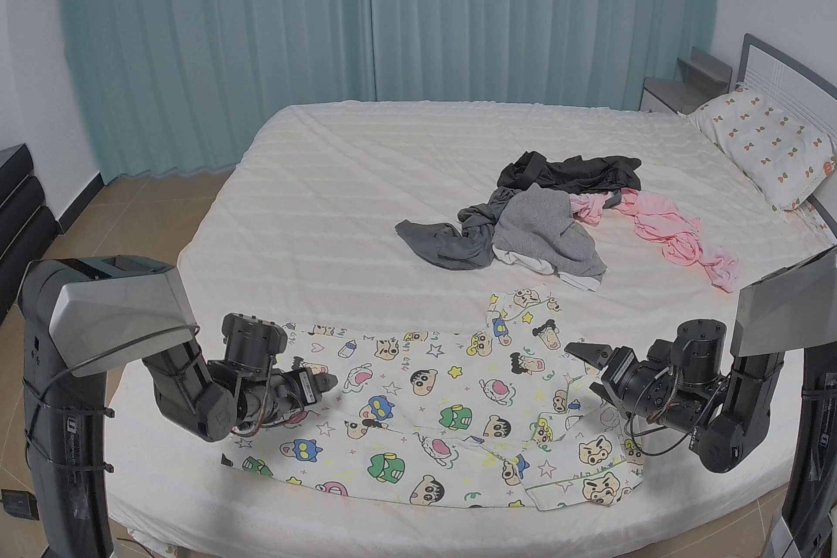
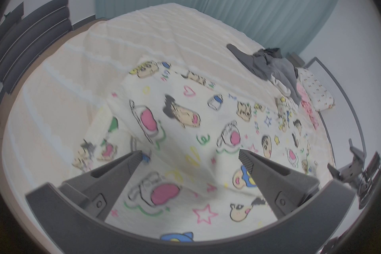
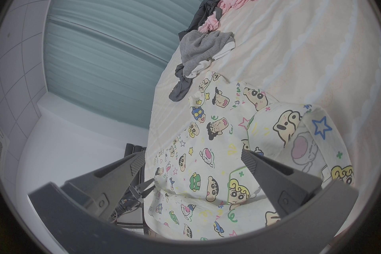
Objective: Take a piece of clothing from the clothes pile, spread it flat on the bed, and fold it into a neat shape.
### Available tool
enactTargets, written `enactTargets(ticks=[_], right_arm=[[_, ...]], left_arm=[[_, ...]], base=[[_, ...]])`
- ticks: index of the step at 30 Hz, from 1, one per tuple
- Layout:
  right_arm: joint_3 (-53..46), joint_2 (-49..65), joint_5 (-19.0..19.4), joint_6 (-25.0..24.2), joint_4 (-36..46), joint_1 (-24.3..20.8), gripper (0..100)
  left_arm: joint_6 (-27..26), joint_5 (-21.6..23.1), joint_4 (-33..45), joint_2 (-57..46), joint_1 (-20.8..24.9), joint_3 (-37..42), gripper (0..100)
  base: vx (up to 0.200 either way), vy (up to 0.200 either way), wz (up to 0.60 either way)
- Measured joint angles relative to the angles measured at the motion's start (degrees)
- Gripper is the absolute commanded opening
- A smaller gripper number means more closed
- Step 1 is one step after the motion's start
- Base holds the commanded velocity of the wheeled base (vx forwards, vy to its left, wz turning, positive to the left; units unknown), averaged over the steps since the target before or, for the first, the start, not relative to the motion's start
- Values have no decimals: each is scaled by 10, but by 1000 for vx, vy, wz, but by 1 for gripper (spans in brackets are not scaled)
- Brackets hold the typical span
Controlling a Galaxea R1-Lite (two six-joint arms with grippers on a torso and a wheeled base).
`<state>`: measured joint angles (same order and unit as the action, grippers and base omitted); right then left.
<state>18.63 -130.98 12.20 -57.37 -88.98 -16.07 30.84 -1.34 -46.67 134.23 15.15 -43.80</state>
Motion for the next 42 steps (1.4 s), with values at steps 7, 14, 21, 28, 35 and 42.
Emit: enactTargets(ticks=[7,14,21,28,35,42], right_arm=[[0,0,0,1,0,0,100],[-1,-2,0,8,0,0,100],[-1,-6,0,10,0,0,100],[-1,-8,0,11,0,-1,100],[-1,-9,0,11,0,-2,100],[-1,-9,0,11,0,-2,100]], left_arm=[[-2,6,42,-24,-40,-26,100],[-53,45,92,-48,-65,-16,100],[-150,133,97,-66,-109,22,100],[-253,195,101,-68,-144,48,100],[-307,236,100,-51,-153,60,100],[-316,238,99,-34,-151,64,100]], base=[[0,0,0],[0,0,0],[0,0,0],[0,0,0],[0,0,0],[0,0,0]])
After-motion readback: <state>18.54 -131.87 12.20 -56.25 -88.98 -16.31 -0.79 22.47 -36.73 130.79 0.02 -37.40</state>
